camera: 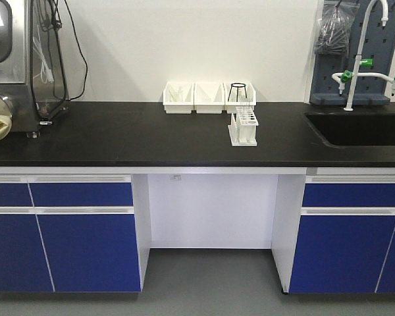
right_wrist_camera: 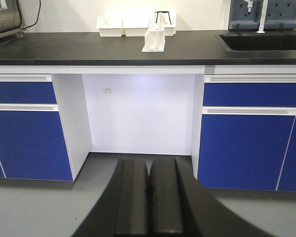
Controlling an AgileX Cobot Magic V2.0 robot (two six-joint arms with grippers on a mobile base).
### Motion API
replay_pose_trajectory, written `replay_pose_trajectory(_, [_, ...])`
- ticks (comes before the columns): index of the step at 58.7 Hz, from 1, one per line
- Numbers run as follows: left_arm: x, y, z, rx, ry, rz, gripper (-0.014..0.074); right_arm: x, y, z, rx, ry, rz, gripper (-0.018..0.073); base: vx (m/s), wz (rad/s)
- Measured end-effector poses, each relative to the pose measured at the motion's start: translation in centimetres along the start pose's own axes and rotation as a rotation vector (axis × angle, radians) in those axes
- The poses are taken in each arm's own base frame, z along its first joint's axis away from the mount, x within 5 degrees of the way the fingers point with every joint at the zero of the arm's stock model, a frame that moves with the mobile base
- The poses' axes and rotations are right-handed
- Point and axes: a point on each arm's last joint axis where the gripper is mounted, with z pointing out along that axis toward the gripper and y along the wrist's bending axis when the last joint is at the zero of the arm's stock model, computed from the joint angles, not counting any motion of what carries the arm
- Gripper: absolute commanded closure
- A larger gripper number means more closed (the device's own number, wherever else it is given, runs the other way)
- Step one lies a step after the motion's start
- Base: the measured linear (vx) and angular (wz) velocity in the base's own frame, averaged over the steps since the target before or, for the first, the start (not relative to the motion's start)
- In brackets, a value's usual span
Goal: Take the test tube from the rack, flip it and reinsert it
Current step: 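Drive the base toward the white test-tube rack on the bench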
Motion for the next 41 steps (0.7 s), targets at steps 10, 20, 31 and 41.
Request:
replay_pose_trajectory(10, [0.00, 0.00, 0.00, 0.000, 0.000, 0.000, 0.0603, 0.00, 0.00, 0.00, 0.000, 0.000, 0.000, 0.0571, 0.00, 0.00])
replay_pose_trajectory(20, [0.00, 0.00, 0.00, 0.000, 0.000, 0.000, 0.0603, 0.00, 0.00, 0.00, 0.000, 0.000, 0.000, 0.0571, 0.00, 0.00])
replay_pose_trajectory(31, [0.00, 0.00, 0.00, 0.000, 0.000, 0.000, 0.0603, 0.00, 0.00, 0.00, 0.000, 0.000, 0.000, 0.0571, 0.00, 0.00])
replay_pose_trajectory(41, [0.00, 0.00, 0.00, 0.000, 0.000, 0.000, 0.0603, 0.00, 0.00, 0.00, 0.000, 0.000, 0.000, 0.0571, 0.01, -0.01])
